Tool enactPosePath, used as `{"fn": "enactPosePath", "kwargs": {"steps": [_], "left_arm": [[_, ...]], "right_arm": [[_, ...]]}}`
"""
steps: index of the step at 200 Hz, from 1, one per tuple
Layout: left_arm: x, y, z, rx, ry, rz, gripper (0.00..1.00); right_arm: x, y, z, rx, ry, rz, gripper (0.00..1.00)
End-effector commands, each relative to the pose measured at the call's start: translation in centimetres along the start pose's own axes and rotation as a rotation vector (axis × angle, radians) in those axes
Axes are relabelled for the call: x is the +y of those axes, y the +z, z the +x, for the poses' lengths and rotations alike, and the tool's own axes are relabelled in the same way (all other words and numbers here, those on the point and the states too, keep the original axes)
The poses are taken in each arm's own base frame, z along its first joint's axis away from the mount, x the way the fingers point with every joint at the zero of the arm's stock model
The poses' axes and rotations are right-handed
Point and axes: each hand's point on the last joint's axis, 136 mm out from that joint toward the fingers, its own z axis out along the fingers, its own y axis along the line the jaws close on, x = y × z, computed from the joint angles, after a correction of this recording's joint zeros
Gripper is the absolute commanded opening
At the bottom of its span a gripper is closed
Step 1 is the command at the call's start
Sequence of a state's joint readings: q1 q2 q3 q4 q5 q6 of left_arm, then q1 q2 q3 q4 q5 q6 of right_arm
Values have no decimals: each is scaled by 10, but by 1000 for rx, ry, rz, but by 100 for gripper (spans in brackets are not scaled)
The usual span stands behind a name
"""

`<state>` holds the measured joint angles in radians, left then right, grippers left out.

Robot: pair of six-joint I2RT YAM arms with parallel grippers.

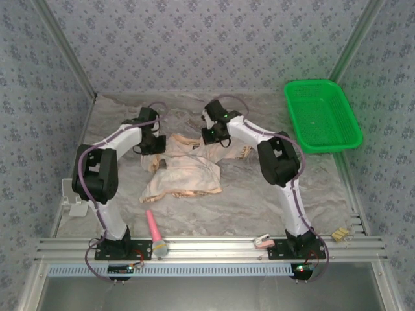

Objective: Fold the inside-out t-shirt

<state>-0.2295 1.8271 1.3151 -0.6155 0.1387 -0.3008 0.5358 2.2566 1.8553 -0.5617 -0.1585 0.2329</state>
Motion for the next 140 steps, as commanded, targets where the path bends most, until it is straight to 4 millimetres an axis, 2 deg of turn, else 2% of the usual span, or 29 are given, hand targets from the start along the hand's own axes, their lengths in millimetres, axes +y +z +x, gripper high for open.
{"fn": "enactPosePath", "kwargs": {"steps": [1, 18, 29, 37, 57, 68, 74, 85, 89, 94, 100, 105, 109, 114, 118, 122, 125, 130, 140], "left_arm": [[-45, -86, -65, -235, 97, 159, 0], [-67, -143, -99, -381, 165, 216, 0], [-80, -185, -117, -477, 236, 240, 0], [-82, -214, -126, -539, 291, 220, 0], [-81, -265, -134, -655, 357, 189, 0], [-80, -278, -131, -695, 367, 182, 0], [-81, -284, -128, -719, 368, 188, 0], [-78, -278, -114, -720, 356, 206, 0], [-75, -269, -107, -705, 342, 207, 0], [-74, -268, -99, -723, 332, 218, 0], [-70, -255, -86, -716, 311, 229, 0], [-67, -237, -71, -695, 298, 240, 9], [-66, -223, -60, -684, 289, 253, 16], [-64, -206, -45, -665, 277, 271, 38], [-63, -191, -32, -642, 264, 287, 59], [-61, -177, -20, -622, 244, 300, 75], [-60, -166, -10, -603, 233, 310, 84], [-59, -150, 5, -567, 216, 323, 91], [-54, -125, 32, -489, 168, 334, 94]], "right_arm": [[-10, -106, -83, -259, 85, -63, 0], [-14, -170, -119, -397, 76, -98, 0], [-20, -209, -135, -479, 50, -79, 0], [-24, -238, -143, -533, 30, -62, 0], [-23, -290, -142, -613, -12, -43, 0], [-22, -310, -132, -651, -38, -13, 0], [-22, -315, -122, -659, -51, -4, 0], [-19, -319, -100, -670, -70, 10, 0], [-19, -317, -90, -669, -75, 18, 1], [-22, -308, -77, -654, -73, 32, 2], [-25, -300, -59, -641, -63, 51, 3], [-27, -293, -45, -636, -47, 62, 4], [-31, -280, -29, -611, -25, 62, 6], [-34, -264, -11, -583, 0, 54, 13], [-38, -247, 9, -544, 19, 51, 20], [-42, -231, 26, -513, 40, 49, 29], [-44, -221, 38, -490, 51, 53, 35], [-50, -206, 58, -446, 78, 64, 42], [-60, -185, 90, -358, 128, 91, 47]]}}
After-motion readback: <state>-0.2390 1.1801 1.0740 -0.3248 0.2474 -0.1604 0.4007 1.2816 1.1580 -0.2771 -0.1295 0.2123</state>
